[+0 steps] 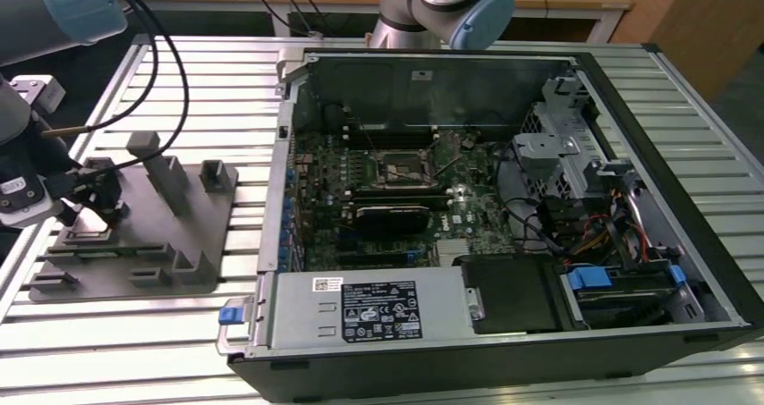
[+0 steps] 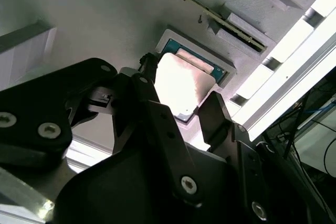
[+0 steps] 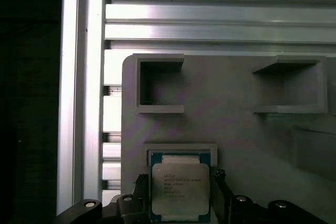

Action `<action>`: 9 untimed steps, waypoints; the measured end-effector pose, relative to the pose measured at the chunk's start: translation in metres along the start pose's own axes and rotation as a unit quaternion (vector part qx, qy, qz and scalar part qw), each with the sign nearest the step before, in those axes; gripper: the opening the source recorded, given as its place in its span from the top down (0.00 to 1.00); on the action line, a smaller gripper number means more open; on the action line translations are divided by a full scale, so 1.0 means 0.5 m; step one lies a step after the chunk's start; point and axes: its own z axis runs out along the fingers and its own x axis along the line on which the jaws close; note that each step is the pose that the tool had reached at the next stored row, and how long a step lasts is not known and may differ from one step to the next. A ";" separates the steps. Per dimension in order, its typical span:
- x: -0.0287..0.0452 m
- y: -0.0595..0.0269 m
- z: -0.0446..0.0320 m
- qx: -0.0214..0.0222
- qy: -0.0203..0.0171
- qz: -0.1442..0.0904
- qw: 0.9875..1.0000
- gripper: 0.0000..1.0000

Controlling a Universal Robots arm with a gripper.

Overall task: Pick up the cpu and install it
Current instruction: 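Pick up the cpu and move it towards the insertion slot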

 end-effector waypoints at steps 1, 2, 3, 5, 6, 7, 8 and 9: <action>0.000 0.000 0.001 0.000 0.000 0.000 1.000 0.41; 0.000 0.000 0.001 0.000 0.000 0.000 1.000 0.41; 0.000 0.000 0.001 0.000 0.000 0.000 1.000 0.41; 0.000 0.000 0.003 0.000 0.000 0.000 1.000 0.41; 0.000 0.000 0.004 0.000 0.000 0.000 1.000 0.41; 0.000 0.000 0.005 0.000 0.000 0.000 1.000 0.41; 0.000 0.000 0.006 0.000 0.000 0.000 1.000 0.41; 0.000 0.000 0.007 0.000 0.000 0.000 1.000 0.41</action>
